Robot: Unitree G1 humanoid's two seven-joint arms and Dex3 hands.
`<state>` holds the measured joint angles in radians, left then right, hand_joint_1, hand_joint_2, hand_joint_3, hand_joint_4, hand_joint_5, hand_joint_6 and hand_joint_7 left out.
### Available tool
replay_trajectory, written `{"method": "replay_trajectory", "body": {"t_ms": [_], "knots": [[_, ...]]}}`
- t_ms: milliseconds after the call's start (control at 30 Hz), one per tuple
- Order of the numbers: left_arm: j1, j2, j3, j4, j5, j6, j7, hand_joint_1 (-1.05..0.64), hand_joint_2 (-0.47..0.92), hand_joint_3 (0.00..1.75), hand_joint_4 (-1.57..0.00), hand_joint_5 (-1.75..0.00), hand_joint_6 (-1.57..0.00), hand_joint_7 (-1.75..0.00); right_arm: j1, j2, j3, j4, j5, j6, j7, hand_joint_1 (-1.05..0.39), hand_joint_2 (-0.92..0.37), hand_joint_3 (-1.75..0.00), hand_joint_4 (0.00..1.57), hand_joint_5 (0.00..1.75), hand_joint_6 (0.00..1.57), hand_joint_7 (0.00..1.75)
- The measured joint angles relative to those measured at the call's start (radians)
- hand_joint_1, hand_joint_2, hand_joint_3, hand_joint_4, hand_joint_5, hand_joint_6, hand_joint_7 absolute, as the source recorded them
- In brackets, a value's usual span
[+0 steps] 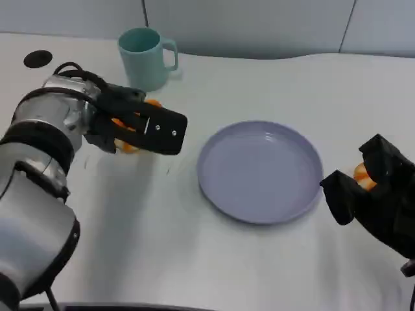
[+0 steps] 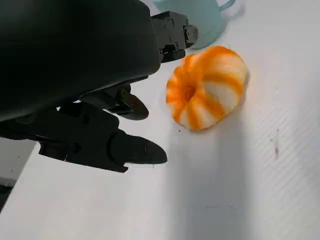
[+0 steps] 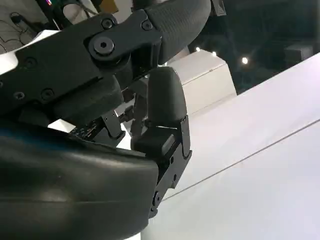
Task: Grasp the bread from the table and place it into the plate.
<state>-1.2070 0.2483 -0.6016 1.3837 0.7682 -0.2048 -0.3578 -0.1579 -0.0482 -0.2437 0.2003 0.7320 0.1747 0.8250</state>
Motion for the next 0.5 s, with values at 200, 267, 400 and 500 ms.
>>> {"method": "replay_trajectory", "body": {"t_ms": [200,267,400,500], "knots": [[0.048,0.012,0.21,-0.039,-0.211,-0.166,0.072,-0.05,0.92,0.02,-0.79,-0.08,-0.73,-0.07,-0.002,0.0,-0.001,0.006,-0.001,-0.002,0.001,-0.4,-0.84,0.0,0.86,1.75,0.66,1.75],[0.06,0.015,0.256,-0.042,-0.26,-0.182,0.063,-0.07,0.92,0.05,-0.66,-0.85,-0.87,-0.22,-0.004,0.0,0.0,0.008,-0.002,-0.002,0.001,-0.38,-0.85,-0.01,0.86,1.75,0.64,1.75],[0.173,-0.014,0.501,-0.091,-0.56,-0.315,-0.047,-0.24,0.92,0.14,-0.46,-1.6,-0.65,-0.96,-0.007,-0.001,-0.002,0.017,-0.012,-0.007,0.001,-0.37,-0.86,-0.01,0.86,1.75,0.64,1.75],[0.269,-0.064,0.654,-0.152,-0.774,-0.334,-0.195,-0.32,0.92,0.39,-0.43,-1.73,-0.4,-1.45,-0.013,-0.001,-0.005,0.037,-0.012,-0.009,0.004,-0.39,-0.85,0.0,0.86,1.75,0.65,1.75]]}}
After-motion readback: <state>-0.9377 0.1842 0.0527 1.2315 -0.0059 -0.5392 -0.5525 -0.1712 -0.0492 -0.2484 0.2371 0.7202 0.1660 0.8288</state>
